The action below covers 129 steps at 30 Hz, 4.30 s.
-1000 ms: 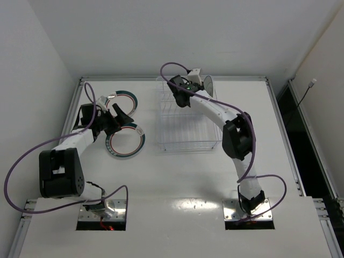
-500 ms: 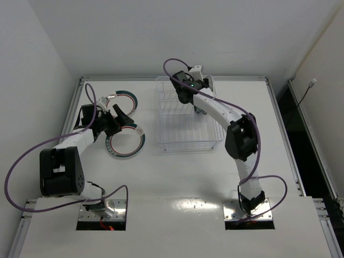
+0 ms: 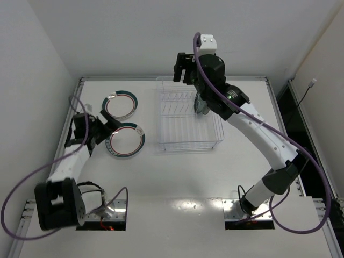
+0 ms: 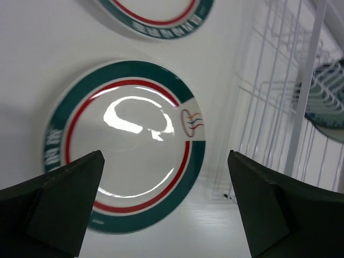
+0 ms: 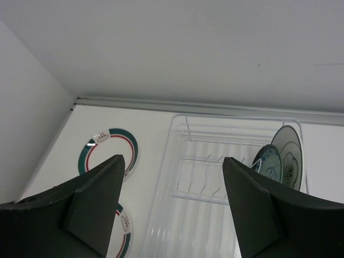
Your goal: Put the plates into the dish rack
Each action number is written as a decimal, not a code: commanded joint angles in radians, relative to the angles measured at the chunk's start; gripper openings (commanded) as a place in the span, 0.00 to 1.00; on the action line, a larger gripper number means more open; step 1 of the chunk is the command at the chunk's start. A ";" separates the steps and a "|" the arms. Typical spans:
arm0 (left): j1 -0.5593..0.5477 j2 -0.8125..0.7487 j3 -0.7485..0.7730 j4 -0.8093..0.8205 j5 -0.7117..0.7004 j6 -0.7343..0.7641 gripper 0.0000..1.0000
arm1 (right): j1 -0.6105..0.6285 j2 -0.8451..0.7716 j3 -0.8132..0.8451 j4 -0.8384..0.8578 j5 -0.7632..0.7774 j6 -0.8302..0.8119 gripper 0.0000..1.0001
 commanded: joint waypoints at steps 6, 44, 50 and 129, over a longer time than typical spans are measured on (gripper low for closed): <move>0.030 -0.529 -0.248 -0.301 -0.274 -0.267 1.00 | -0.004 0.002 -0.098 0.048 -0.067 -0.017 0.73; -0.097 -0.527 -0.361 -0.080 -0.113 -0.423 0.00 | -0.079 -0.026 -0.117 -0.009 -0.078 0.019 0.78; -0.143 -0.512 -0.016 -0.288 -0.201 -0.308 0.00 | -0.127 -0.035 -0.146 0.022 -0.248 0.019 0.83; -0.239 -0.316 0.104 -0.339 -0.575 0.156 1.00 | -0.230 0.422 0.087 -0.198 0.157 -0.043 0.00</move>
